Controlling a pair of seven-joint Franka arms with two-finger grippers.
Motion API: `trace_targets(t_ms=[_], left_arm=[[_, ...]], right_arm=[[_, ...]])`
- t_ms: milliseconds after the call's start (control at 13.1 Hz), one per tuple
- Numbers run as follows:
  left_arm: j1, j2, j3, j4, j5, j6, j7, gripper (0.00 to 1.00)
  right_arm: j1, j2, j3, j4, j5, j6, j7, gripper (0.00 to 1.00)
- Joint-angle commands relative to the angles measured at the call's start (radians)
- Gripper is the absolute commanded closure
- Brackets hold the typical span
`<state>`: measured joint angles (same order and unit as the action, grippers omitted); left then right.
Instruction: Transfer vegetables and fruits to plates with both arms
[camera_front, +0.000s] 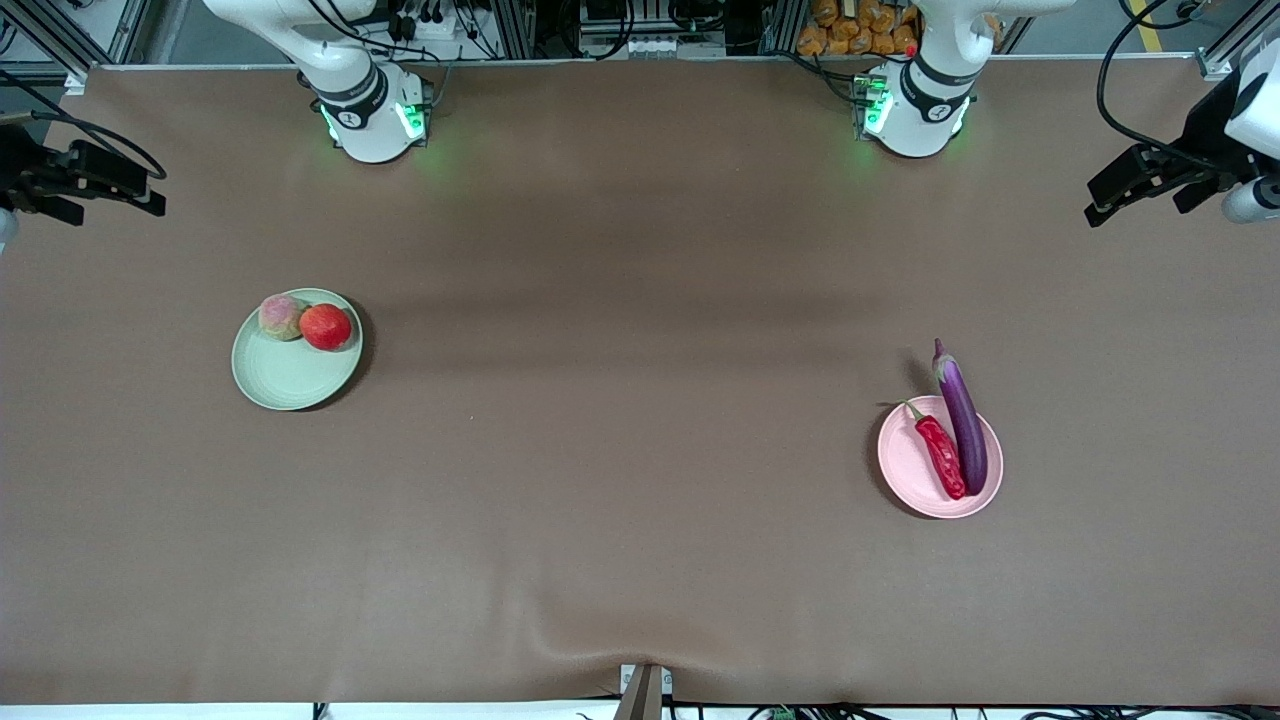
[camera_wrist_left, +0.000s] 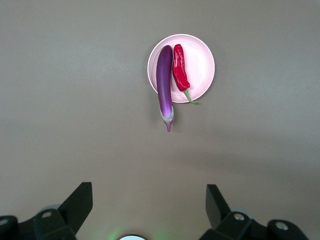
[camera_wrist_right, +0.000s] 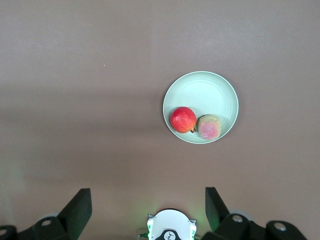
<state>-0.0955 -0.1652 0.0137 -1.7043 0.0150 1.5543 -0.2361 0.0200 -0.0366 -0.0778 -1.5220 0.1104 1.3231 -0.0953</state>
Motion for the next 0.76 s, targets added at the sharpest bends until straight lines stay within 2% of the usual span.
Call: trace_targets(t_ms=[0,153,305,534,687], left_arm=[[0.003,-0.016,-0.003,-0.009,-0.039,0.012,0.023,0.0],[0.011,-0.017,-0.001,-0.008,-0.049,0.013,0.03,0.0],[0.013,-0.016,-0.001,-0.008,-0.049,0.032,0.053,0.0],[0.011,-0.002,0.0,0.005,-0.032,0.035,0.109,0.0],[0.011,0.006,0.0,0.021,-0.027,0.033,0.144,0.0]], right_arm=[[-0.028,-0.054,0.043,-0.064,-0.064,0.034,-0.049,0.0],[-0.028,0.002,0.046,0.046,-0.148,0.022,-0.24,0.0],[-0.026,0.03,0.046,0.127,-0.159,-0.022,-0.264,0.0],[-0.057,0.026,0.035,0.132,-0.059,-0.059,-0.274,0.0],[-0.083,0.027,0.029,0.134,-0.028,-0.059,-0.271,0.0]])
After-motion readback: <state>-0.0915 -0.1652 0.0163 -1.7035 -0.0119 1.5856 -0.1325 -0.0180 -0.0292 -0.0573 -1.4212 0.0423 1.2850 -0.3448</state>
